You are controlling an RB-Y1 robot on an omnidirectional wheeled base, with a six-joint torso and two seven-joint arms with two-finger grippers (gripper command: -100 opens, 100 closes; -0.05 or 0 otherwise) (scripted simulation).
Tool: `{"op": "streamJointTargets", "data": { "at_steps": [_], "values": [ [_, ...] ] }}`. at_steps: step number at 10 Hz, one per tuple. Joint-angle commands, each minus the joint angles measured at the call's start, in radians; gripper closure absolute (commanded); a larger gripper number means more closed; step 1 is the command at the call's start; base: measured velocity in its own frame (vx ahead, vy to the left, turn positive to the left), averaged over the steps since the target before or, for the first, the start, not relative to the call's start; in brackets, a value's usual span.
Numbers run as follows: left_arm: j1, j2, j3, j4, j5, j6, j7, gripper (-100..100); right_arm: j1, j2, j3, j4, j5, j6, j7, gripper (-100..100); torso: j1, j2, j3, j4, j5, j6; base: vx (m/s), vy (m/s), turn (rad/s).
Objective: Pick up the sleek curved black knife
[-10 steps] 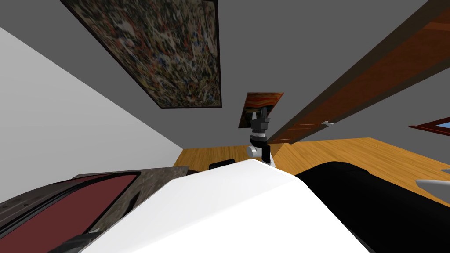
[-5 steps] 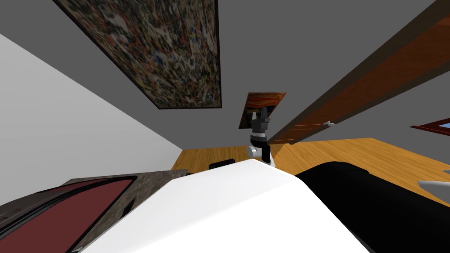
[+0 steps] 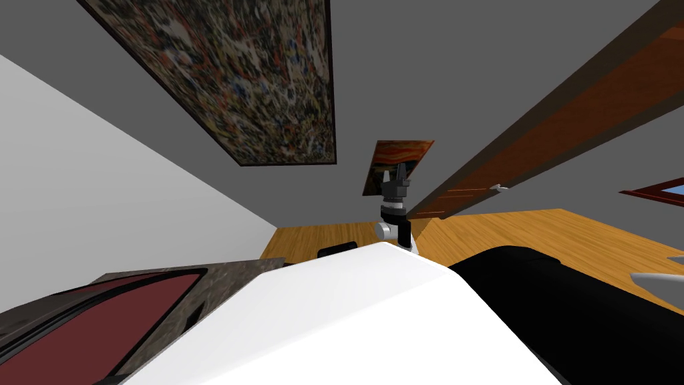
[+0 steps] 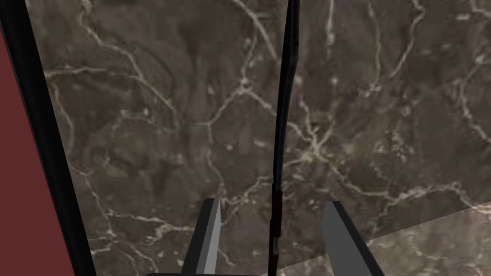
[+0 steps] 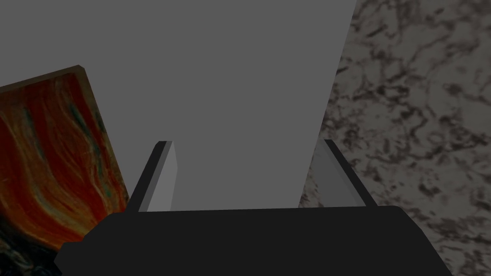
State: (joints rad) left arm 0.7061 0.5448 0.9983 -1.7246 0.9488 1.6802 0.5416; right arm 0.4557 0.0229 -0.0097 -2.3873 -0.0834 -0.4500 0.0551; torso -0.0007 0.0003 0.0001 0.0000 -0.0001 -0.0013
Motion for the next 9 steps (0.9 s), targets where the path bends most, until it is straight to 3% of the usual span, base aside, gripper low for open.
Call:
{"op": "streamJointTargets", "data": {
  "at_steps": [1, 4, 5, 6, 8, 9],
  "values": [
    [0.0, 0.0, 0.0, 0.0, 0.0, 0.0, 0.0, 100, 0.0, 0.0, 0.0, 0.0, 0.0, 0.0, 0.0, 0, 0.0, 0.0, 0.0, 0.0, 0.0, 0.0, 0.0, 0.0, 0.0],
    [0.001, -0.001, -0.001, 0.001, 0.0, 0.003, 0.0, 100, 0.0, 0.0, 0.0, 0.0, 0.0, 0.0, 0.0, 0, 0.001, 0.001, 0.001, 0.001, 0.0, 0.0, 0.0, 0.0, 0.0],
    [0.001, -0.001, -0.001, 0.001, 0.0, 0.003, 0.001, 0, 0.0, 0.0, 0.0, 0.0, 0.0, 0.0, 0.0, 0, 0.001, 0.001, 0.001, 0.001, 0.0, 0.0, 0.0, 0.0, 0.0],
    [0.014, 0.007, 0.023, -0.031, 0.019, 0.031, 0.013, 100, 0.0, 0.0, 0.0, 0.0, 0.0, 0.0, 0.0, 0, 0.001, 0.001, 0.001, 0.001, 0.0, 0.0, 0.005, 0.002, 0.014],
    [0.018, 0.007, 0.027, -0.031, 0.023, 0.031, 0.009, 100, 0.0, 0.0, 0.0, 0.0, 0.0, 0.0, 0.0, 0, 0.001, 0.0, 0.0, 0.001, 0.0, 0.0, 0.004, 0.003, 0.009],
    [0.019, 0.008, 0.029, -0.033, 0.024, 0.034, 0.01, 0, 0.0, 0.0, 0.0, 0.0, 0.0, 0.0, 0.0, 0, 0.001, 0.0, 0.0, 0.001, 0.0, 0.0, 0.0, 0.0, 0.0]
  ]
}}
